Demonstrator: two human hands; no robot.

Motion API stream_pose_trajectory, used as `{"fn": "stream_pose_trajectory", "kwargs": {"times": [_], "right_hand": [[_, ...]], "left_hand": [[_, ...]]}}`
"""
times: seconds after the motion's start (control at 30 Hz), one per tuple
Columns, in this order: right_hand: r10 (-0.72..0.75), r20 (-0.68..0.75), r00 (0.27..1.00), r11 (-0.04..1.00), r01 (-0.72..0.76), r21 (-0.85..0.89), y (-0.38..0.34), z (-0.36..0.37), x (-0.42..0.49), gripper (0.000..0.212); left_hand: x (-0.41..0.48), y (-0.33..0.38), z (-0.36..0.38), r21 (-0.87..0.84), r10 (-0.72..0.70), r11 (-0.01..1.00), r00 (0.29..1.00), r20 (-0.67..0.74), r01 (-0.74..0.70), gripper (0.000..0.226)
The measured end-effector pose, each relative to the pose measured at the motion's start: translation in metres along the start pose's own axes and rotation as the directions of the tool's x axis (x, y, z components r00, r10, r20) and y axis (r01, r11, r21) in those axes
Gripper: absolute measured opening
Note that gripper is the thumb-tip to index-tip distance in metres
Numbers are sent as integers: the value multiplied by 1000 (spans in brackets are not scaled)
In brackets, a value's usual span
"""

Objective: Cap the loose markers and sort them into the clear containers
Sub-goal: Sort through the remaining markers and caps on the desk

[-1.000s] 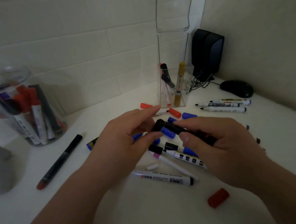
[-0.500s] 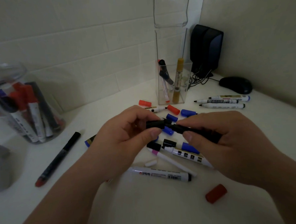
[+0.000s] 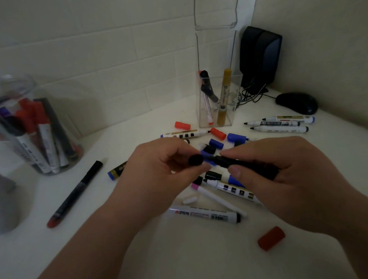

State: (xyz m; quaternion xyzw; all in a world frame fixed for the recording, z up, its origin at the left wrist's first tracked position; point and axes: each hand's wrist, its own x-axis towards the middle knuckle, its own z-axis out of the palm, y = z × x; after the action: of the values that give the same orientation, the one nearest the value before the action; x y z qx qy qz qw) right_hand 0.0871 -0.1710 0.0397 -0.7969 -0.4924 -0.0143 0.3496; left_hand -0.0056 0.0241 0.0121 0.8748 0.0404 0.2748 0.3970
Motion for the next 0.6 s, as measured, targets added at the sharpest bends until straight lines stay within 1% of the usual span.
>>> {"fn": "stream_pose_trajectory", "kwargs": {"times": [0.07,0.17,0.23,0.3,0.37,0.43,0.5,0.53,0.6], "right_hand": [[-2,27,1000,999,3,-33,-1,0,0,33],[8,67,998,997,-3,-77,0,0,0,35],[34,104,994,993,-21,-118,1,1,1,37],[44,130,990,991,-27,-129,3,2,1,38],[24,149,989,991,-4,-131,4,3,1,39],[-18,137,990,988,38,-147,4,4,1,35],[-51,98,994,989,63,-132,3,6,1,32],[-56,72,996,991,64,-118,3,6,1,32],[-48,22,999,993,50,-104,3,7,1,30]], "left_hand": [[2,-1,-3,69,83,994,997,2,-83,14],[4,-4,-7,124,146,981,989,34,-149,19],[5,-4,-8,161,161,972,984,76,-171,23],[4,-4,-8,155,146,974,981,124,-165,22],[2,-3,-8,79,76,993,981,177,-92,18],[0,1,-6,-56,-48,996,969,242,64,15],[0,4,-3,-251,-150,944,955,257,215,14],[0,5,-2,-341,-176,905,953,245,255,14],[0,6,1,-461,-196,842,955,223,281,16]]}}
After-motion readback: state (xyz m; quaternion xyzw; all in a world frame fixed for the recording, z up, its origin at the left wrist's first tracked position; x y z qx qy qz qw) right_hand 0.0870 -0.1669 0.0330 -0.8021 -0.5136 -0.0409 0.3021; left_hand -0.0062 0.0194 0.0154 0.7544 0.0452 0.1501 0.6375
